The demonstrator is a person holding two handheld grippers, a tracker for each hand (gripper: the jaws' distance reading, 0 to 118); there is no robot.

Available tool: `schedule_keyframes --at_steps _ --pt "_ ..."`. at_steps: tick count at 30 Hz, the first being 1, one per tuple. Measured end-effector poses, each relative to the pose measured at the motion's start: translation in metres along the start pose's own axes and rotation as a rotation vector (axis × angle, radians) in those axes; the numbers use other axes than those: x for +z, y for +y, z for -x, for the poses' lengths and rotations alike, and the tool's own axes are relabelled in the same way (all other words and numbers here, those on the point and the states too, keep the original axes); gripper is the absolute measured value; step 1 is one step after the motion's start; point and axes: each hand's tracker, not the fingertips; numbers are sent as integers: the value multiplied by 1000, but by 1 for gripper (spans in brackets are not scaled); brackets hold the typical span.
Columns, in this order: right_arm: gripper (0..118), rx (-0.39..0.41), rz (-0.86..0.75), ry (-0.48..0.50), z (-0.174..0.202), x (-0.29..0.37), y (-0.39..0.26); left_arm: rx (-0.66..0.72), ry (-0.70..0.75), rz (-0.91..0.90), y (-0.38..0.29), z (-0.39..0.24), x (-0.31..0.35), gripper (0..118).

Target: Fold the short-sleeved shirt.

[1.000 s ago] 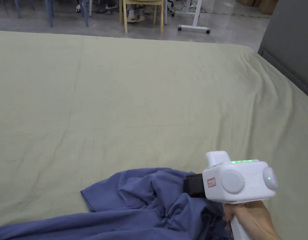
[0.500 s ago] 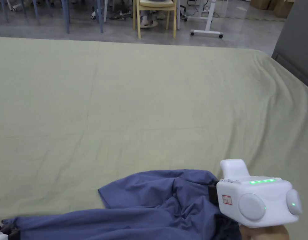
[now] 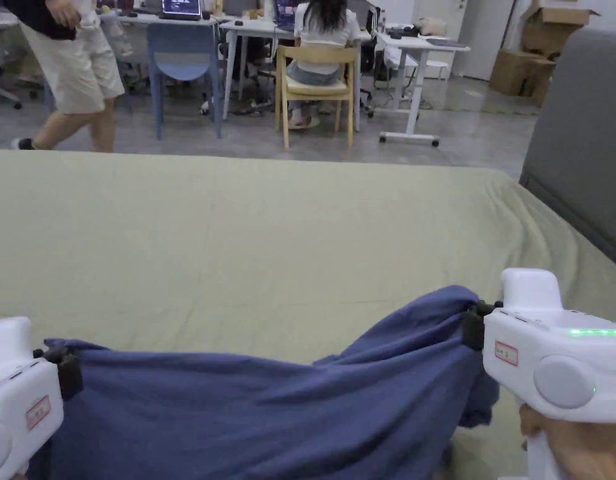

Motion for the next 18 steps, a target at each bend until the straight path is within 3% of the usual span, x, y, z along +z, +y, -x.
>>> schedule_keyframes --at_steps 2,7,12,18 --pt "14 18 -61 -21 -5 30 19 -10 7 -64 18 2 28 3" --pt "14 -39 -224 -46 -26 108 76 52 -8 -201 73 10 98 3" --pt "13 18 -386 -130 -39 184 120 -97 7 -376 127 -4 170 3" --pt "13 -38 -472 -170 -57 234 147 -121 5 -494 167 -26 219 3"
